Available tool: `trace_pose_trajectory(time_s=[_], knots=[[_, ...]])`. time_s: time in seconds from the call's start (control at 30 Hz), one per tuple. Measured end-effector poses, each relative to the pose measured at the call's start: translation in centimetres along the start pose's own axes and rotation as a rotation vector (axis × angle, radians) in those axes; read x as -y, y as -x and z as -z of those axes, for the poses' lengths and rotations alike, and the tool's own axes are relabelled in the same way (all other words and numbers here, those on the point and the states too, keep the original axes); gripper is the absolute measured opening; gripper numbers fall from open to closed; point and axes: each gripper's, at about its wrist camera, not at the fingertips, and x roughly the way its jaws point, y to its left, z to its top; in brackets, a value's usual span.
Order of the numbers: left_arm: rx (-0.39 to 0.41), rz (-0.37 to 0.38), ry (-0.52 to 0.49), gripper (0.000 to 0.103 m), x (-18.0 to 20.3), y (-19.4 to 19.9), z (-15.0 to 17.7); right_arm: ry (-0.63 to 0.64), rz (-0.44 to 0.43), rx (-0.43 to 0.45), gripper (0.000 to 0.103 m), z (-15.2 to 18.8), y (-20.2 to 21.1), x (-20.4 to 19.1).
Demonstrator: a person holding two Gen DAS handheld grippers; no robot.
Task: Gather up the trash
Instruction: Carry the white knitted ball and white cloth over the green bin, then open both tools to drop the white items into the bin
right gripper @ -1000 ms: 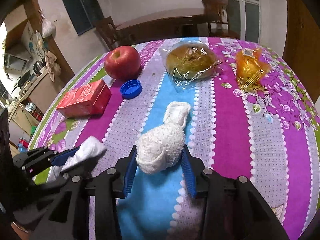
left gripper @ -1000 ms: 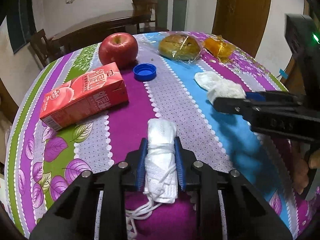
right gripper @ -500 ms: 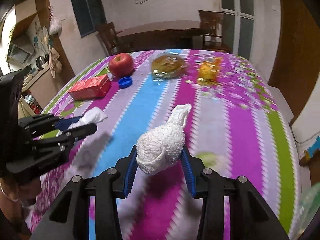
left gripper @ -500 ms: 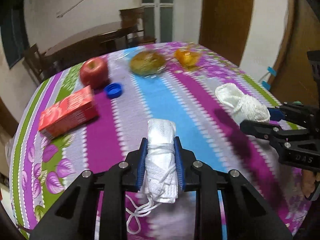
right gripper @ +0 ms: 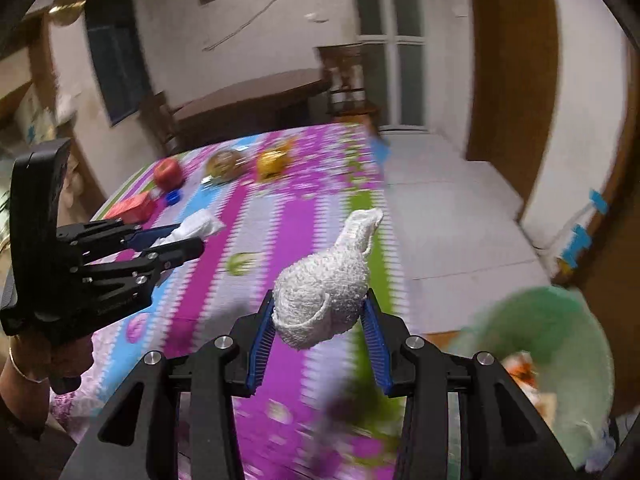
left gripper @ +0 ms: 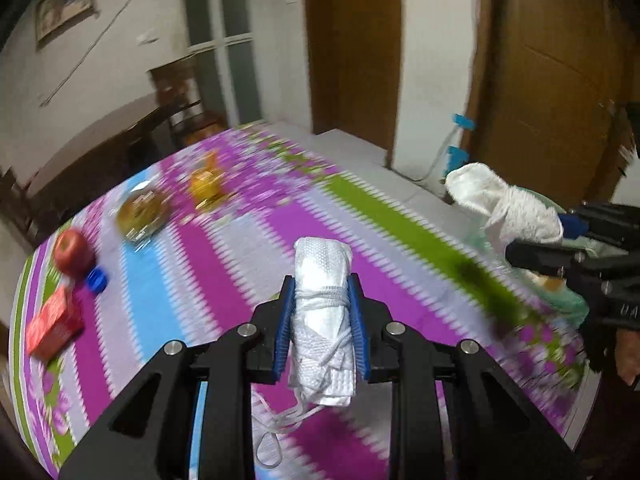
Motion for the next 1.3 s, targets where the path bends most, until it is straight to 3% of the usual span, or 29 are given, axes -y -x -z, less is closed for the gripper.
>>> trace_pose_trajectory(time_s=[0.27, 0.5, 0.77, 1.07, 1.3], knots=[[0.006, 0.1, -0.119, 0.024, 8.4, -2.5, -4.2, -0.138, 0.13, 0.015, 0.043, 2.1, 6.2, 10.7], [-0.024, 0.221, -0.223, 0.025, 15.1, -5.0, -6.5, -0.222, 0.212, -0.057, 0.043, 4.4, 8.9, 18.1], [-0.067, 0.315, -0.331, 0.025, 21.6, -8.2, -6.9, -0.269, 0.288, -0.121, 0.043, 7.5, 11.0, 22.4], [-0.107, 0.33, -0.394, 0.025, 25.9, -10.6, -6.5, -0.321, 0.318, -0.137, 0.043, 10.6, 13.1, 24.7], [-0.118, 0.317, -0.409, 0.025, 27.2, -11.3, -6.4, -0.326, 0.311, -0.145, 0.043, 10.7, 12.4, 24.2]])
